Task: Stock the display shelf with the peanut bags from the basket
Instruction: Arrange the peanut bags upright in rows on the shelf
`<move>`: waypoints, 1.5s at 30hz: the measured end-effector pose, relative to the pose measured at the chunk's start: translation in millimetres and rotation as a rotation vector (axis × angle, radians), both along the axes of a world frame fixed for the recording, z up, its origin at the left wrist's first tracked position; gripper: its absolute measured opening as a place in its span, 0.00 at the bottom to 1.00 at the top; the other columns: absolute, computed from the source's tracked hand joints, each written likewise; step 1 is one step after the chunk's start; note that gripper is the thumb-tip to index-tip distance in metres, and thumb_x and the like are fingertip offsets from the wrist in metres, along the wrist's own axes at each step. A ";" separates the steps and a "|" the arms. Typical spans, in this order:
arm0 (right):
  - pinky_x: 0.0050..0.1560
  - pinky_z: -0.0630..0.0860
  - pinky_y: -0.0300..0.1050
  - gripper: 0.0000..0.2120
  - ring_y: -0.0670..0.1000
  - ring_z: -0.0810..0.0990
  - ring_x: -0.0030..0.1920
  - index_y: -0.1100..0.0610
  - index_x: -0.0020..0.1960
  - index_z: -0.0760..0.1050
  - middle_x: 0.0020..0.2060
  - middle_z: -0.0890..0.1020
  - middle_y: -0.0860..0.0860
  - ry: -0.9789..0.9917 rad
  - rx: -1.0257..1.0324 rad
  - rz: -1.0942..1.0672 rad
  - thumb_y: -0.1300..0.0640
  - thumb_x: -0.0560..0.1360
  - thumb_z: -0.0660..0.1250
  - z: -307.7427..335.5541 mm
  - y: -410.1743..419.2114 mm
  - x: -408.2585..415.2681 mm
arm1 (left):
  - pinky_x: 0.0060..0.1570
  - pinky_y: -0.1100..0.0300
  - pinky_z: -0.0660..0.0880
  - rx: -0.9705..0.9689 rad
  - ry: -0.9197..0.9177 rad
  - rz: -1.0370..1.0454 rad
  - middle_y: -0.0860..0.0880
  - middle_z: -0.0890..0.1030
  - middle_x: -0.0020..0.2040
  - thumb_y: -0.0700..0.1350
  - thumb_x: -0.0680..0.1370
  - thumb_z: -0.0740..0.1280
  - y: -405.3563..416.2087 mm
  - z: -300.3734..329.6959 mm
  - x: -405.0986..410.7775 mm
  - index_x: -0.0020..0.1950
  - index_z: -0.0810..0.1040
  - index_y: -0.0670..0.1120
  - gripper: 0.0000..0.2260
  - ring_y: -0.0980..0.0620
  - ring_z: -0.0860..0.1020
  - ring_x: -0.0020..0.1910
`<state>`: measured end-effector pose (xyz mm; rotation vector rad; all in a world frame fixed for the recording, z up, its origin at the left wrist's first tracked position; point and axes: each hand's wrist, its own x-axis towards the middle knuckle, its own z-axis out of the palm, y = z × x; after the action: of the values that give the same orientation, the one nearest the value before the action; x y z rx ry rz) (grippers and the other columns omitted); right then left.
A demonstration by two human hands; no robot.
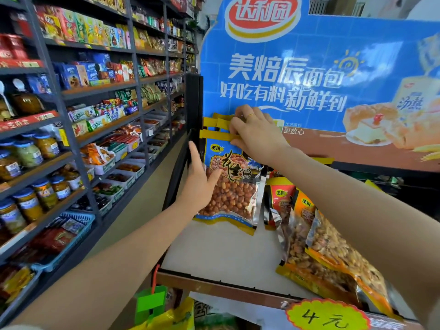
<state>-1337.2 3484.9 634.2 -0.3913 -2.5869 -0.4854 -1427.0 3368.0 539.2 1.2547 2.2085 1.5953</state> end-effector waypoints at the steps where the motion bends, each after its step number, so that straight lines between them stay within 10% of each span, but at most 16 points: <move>1: 0.58 0.67 0.56 0.10 0.61 0.69 0.58 0.61 0.52 0.72 0.60 0.70 0.60 0.008 0.026 0.030 0.55 0.75 0.64 -0.3 -1.7 -1.9 | 0.67 0.60 0.59 -0.001 0.099 0.026 0.44 0.56 0.76 0.44 0.78 0.65 -3.5 -3.0 2.9 0.75 0.34 0.49 0.41 0.48 0.60 0.73; 5: 0.52 0.68 0.55 0.06 0.62 0.73 0.52 0.62 0.48 0.75 0.53 0.76 0.60 0.080 -0.049 0.129 0.59 0.76 0.63 1.8 -6.6 -12.6 | 0.73 0.53 0.48 -0.179 0.491 0.049 0.42 0.37 0.76 0.51 0.70 0.73 -25.0 -26.3 15.9 0.70 0.28 0.52 0.53 0.44 0.43 0.76; 9: 0.52 0.73 0.58 0.15 0.61 0.72 0.57 0.59 0.59 0.72 0.53 0.80 0.58 0.052 -0.106 0.196 0.68 0.75 0.60 0.9 -8.6 -12.7 | 0.64 0.52 0.68 -0.405 0.559 0.011 0.43 0.30 0.74 0.49 0.72 0.72 -33.9 -50.2 16.1 0.74 0.30 0.51 0.51 0.40 0.56 0.74; 15: 0.52 0.71 0.58 0.15 0.65 0.73 0.55 0.60 0.61 0.74 0.56 0.77 0.62 0.246 0.003 0.013 0.64 0.75 0.61 -6.2 13.1 10.1 | 0.48 0.62 0.73 -0.336 0.526 0.009 0.42 0.34 0.75 0.43 0.73 0.71 -35.8 -53.9 15.3 0.67 0.22 0.56 0.54 0.41 0.66 0.70; 20: 0.49 0.69 0.54 0.07 0.63 0.74 0.50 0.63 0.49 0.76 0.50 0.77 0.62 0.295 -0.034 0.030 0.63 0.73 0.64 -2.4 6.5 -2.1 | 0.70 0.57 0.58 -0.197 0.256 0.001 0.42 0.53 0.75 0.45 0.72 0.72 -33.5 -40.5 15.4 0.75 0.35 0.44 0.48 0.47 0.59 0.73; 30: 0.60 0.65 0.54 0.19 0.60 0.71 0.60 0.61 0.56 0.75 0.54 0.79 0.59 -0.114 0.049 -0.131 0.48 0.80 0.53 35.4 -1.1 -37.3 | 0.64 0.53 0.67 -0.249 0.337 -0.014 0.42 0.60 0.73 0.46 0.71 0.73 -31.0 -31.7 6.5 0.76 0.43 0.43 0.45 0.45 0.68 0.68; 39: 0.56 0.70 0.58 0.21 0.64 0.74 0.57 0.61 0.63 0.70 0.58 0.77 0.62 0.201 -0.004 -0.055 0.50 0.76 0.63 12.2 6.2 34.4 | 0.65 0.41 0.57 -0.205 1.056 -0.038 0.39 0.53 0.73 0.41 0.62 0.78 -29.2 -43.4 4.7 0.72 0.63 0.48 0.42 0.37 0.53 0.71; 45: 0.52 0.71 0.50 0.12 0.60 0.76 0.54 0.63 0.59 0.73 0.56 0.76 0.61 -0.021 -0.338 -0.228 0.59 0.77 0.62 -6.8 38.4 141.1 | 0.65 0.45 0.66 -0.072 1.011 -0.279 0.40 0.70 0.66 0.41 0.69 0.72 -21.2 -34.5 40.5 0.62 0.74 0.43 0.22 0.43 0.67 0.64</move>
<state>-1196.1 3523.3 627.5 -0.8059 -2.6598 -0.1226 -1386.4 3346.8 504.7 2.5921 2.3023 0.8109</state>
